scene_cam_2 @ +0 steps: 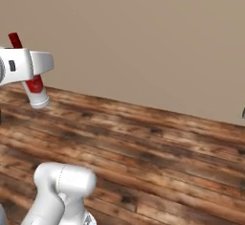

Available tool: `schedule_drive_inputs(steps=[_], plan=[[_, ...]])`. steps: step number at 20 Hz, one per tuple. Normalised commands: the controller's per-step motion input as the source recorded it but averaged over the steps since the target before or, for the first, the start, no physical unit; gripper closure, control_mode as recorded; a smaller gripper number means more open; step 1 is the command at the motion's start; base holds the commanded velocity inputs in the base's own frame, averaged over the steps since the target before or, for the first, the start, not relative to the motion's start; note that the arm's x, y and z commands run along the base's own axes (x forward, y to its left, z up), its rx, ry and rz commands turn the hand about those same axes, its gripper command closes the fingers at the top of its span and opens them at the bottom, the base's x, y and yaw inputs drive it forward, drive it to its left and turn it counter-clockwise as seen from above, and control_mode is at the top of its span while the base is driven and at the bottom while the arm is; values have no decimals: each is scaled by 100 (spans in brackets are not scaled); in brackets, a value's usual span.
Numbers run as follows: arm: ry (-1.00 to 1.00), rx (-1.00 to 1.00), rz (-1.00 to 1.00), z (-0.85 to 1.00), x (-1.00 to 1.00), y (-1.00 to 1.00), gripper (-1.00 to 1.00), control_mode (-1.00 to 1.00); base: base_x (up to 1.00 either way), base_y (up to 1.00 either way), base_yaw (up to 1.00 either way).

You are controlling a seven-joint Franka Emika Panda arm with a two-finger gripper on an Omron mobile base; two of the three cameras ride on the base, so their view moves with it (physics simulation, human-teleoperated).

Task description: There is a bowl on the dining counter. Grab a lemon wedge from the fridge and place it in the bowl. Then get the liquor bottle and glass cup from the cabinet and place them next to the bowl.

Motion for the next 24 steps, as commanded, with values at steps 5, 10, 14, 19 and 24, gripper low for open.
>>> schedule_drive_inputs(steps=[5, 10, 14, 19, 24], plan=[[0, 0, 0, 0, 0, 0, 100, 100, 100, 42, 33], [0, 0, 0, 0, 0, 0, 100, 100, 100, 23, 53], [0, 0, 0, 0, 0, 0, 100, 100, 100, 10, 60], [0, 0, 0, 0, 0, 0, 100, 100, 100, 0, 61], [0, 0, 0, 0, 0, 0, 100, 100, 100, -2, 60]])
